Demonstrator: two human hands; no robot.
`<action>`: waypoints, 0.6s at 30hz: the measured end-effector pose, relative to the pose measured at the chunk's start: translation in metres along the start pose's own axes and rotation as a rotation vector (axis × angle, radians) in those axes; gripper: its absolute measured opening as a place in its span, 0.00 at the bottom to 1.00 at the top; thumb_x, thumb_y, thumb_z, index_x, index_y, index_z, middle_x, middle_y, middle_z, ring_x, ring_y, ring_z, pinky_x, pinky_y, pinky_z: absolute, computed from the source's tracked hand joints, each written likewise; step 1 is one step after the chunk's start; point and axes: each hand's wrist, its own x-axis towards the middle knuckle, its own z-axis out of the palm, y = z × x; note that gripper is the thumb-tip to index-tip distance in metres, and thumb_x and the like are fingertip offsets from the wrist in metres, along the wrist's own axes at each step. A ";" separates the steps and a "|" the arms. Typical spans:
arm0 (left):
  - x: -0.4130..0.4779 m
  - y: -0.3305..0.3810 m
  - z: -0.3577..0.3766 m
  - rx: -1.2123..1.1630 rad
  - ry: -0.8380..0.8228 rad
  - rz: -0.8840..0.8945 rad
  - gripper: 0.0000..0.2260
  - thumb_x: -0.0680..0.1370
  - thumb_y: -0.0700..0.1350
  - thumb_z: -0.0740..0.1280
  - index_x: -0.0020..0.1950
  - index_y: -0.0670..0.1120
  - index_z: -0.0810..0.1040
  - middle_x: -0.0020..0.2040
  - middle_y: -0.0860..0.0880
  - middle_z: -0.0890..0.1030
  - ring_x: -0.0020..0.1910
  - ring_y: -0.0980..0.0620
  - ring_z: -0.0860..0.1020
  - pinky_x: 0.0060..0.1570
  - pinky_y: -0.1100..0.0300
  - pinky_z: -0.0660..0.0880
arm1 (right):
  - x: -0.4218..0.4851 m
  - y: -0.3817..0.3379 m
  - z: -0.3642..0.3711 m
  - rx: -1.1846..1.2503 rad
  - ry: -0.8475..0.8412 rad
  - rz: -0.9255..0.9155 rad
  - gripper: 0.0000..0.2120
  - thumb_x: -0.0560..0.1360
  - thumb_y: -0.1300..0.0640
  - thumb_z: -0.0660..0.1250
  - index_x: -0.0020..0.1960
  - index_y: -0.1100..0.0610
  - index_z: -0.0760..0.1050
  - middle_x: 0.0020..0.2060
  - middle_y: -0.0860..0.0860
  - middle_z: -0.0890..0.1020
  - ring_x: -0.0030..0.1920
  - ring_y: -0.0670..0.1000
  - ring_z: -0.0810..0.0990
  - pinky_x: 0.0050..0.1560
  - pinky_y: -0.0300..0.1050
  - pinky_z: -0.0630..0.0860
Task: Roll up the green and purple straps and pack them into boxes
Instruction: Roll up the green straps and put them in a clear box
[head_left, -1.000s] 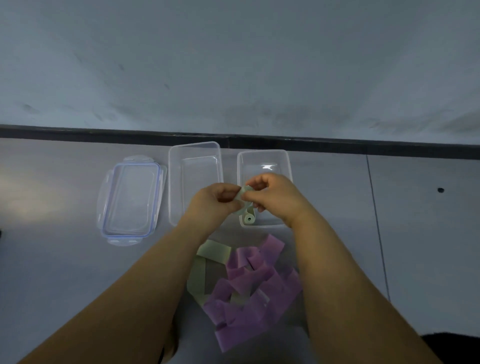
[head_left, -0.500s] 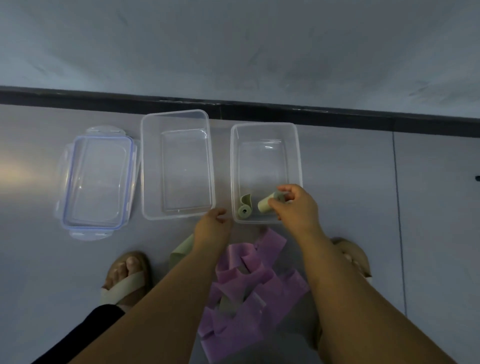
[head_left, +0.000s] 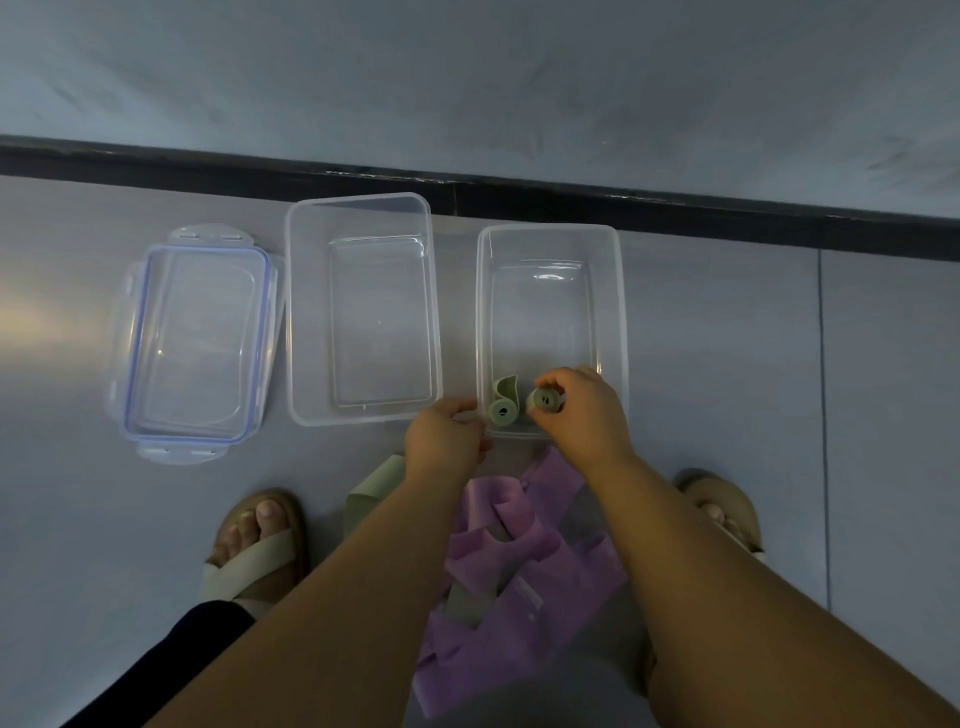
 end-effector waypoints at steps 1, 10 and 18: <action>0.000 0.001 0.000 -0.013 -0.004 -0.005 0.12 0.77 0.35 0.62 0.59 0.41 0.77 0.35 0.45 0.78 0.35 0.47 0.79 0.42 0.54 0.78 | 0.000 0.000 0.000 -0.010 -0.013 -0.002 0.13 0.71 0.60 0.69 0.55 0.59 0.77 0.52 0.55 0.76 0.50 0.55 0.77 0.50 0.45 0.72; -0.001 0.002 -0.001 -0.042 -0.010 -0.025 0.11 0.77 0.34 0.61 0.59 0.41 0.76 0.35 0.45 0.77 0.34 0.48 0.78 0.40 0.56 0.78 | 0.007 -0.003 0.002 -0.126 -0.106 -0.005 0.16 0.69 0.60 0.72 0.56 0.57 0.77 0.54 0.55 0.75 0.53 0.56 0.75 0.48 0.41 0.68; -0.001 0.004 -0.001 -0.072 -0.018 -0.028 0.11 0.77 0.34 0.61 0.57 0.41 0.76 0.35 0.44 0.76 0.32 0.48 0.77 0.40 0.55 0.78 | 0.014 0.000 -0.006 -0.120 -0.164 0.001 0.13 0.75 0.58 0.65 0.59 0.57 0.76 0.56 0.56 0.75 0.55 0.55 0.75 0.53 0.42 0.69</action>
